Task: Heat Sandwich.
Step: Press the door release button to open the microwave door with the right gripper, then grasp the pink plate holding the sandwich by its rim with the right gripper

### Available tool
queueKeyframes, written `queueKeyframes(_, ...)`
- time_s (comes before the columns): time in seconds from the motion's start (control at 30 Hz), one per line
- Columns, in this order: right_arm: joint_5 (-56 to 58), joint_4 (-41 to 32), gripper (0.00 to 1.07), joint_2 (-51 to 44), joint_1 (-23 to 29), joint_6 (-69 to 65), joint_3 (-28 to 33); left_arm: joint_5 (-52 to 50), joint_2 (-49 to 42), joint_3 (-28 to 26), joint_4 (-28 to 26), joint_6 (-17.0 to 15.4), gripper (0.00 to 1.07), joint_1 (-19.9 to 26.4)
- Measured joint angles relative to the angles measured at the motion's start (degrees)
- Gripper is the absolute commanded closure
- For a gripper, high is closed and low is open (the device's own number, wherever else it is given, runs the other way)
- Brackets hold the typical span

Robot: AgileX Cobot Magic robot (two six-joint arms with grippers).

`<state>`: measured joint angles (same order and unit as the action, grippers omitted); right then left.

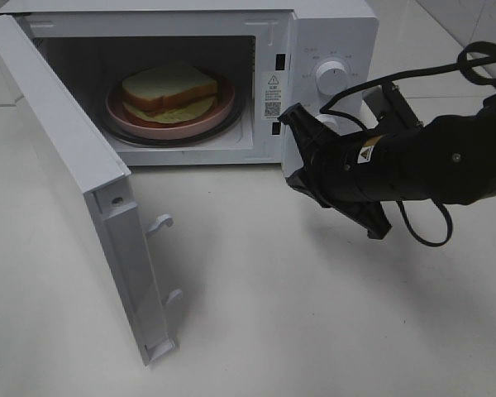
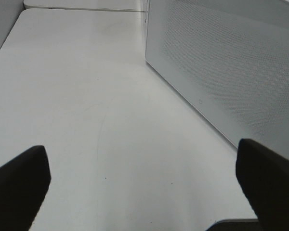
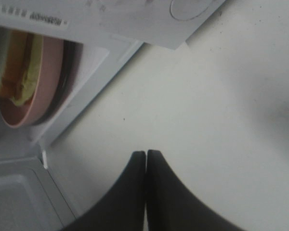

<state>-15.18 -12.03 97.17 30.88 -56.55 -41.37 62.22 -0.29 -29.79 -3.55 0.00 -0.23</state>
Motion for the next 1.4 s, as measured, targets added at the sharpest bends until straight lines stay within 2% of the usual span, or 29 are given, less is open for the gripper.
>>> queueKeyframes(0.1, 7.96, 3.21, 1.04, -2.18, 0.00, 5.16, -0.29, 0.00, 0.00, 0.00, 0.00, 0.00, 0.09, 0.00)
queueKeyframes(0.2, 12.09, 3.50, 1.04, -3.27, 0.00, 9.74, -1.32, 0.00, 0.00, 0.00, 0.00, 0.00, 0.09, 0.00)
queueKeyframes(0.4, 28.93, 3.50, 1.03, -5.39, 0.00, 27.44, -6.65, 0.00, 0.00, 0.00, 0.00, 0.00, 0.09, 0.00)
queueKeyframes(0.57, 38.04, 3.50, 1.02, -5.39, 0.00, 38.85, -9.40, 0.00, 0.00, 0.00, 0.00, 0.00, 0.09, 0.00)
queueKeyframes(0.8, 46.35, 3.55, 1.01, -5.39, 0.00, 55.06, -12.38, 0.00, 0.00, 0.00, 0.00, 0.00, 0.09, 0.00)
queueKeyframes(0.9, 52.31, 3.67, 1.01, -5.39, 0.00, 69.21, -13.92, 0.00, 0.00, 0.00, 0.00, 0.00, 0.09, 0.00)
queueKeyframes(0.97, 53.34, 3.67, 1.01, -5.39, 0.00, 72.71, -14.21, 0.00, 0.00, 0.00, 0.00, 0.00, 0.09, 0.00)
queueKeyframes(1.0, 55.41, 3.67, 1.00, -5.39, 0.00, 81.88, -14.61, 0.00, 0.00, 0.00, 0.00, 0.00, 0.09, 0.00)
queueKeyframes(1.07, 57.12, 3.72, 1.00, -5.39, 0.00, 91.33, -14.67, 0.00, 0.00, 0.00, 0.00, 0.00, 0.09, 0.00)
queueKeyframes(1.13, 57.81, 3.72, 1.00, -5.39, 0.00, 95.00, -14.67, 0.00, 0.00, 0.00, 0.00, 0.00, 0.09, 0.00)
queueKeyframes(1.2, 59.07, 3.72, 1.00, -5.39, -0.69, 106.68, -14.67, 0.00, 0.00, 0.00, 0.00, 0.00, 0.09, 0.00)
queueKeyframes(1.4, 60.91, 5.84, 1.00, -5.39, -1.89, 123.24, -14.67, 0.00, 0.00, 0.00, 0.00, 0.00, 0.09, 0.00)
